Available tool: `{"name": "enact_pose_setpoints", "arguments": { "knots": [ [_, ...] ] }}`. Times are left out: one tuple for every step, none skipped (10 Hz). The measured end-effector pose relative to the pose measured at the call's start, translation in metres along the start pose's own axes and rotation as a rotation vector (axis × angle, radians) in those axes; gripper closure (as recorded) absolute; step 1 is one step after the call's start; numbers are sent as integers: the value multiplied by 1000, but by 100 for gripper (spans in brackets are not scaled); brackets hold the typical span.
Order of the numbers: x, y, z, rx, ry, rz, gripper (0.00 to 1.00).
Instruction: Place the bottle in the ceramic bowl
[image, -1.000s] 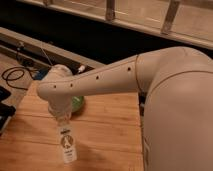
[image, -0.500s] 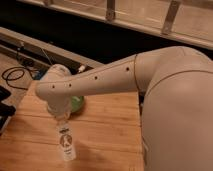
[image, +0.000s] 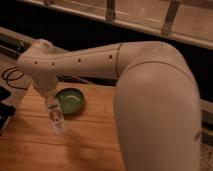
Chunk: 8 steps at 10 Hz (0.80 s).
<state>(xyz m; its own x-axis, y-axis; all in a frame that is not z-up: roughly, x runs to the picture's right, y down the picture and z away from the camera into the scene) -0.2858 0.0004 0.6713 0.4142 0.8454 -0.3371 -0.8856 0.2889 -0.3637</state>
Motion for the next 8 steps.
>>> {"name": "enact_pose_setpoints", "arguments": {
  "knots": [
    [-23, 8, -5, 8, -22, -27, 100],
    [-47, 17, -11, 11, -55, -51, 100],
    [-62, 21, -15, 16, -76, -63, 100],
    [-70, 21, -18, 22, -89, -67, 100],
    [-70, 21, -17, 22, -87, -67, 100],
    [-70, 20, -17, 22, -88, -66, 100],
    [-70, 19, -17, 25, -86, -66, 100],
    [-69, 18, -15, 40, -92, -57, 100]
  ]
}}
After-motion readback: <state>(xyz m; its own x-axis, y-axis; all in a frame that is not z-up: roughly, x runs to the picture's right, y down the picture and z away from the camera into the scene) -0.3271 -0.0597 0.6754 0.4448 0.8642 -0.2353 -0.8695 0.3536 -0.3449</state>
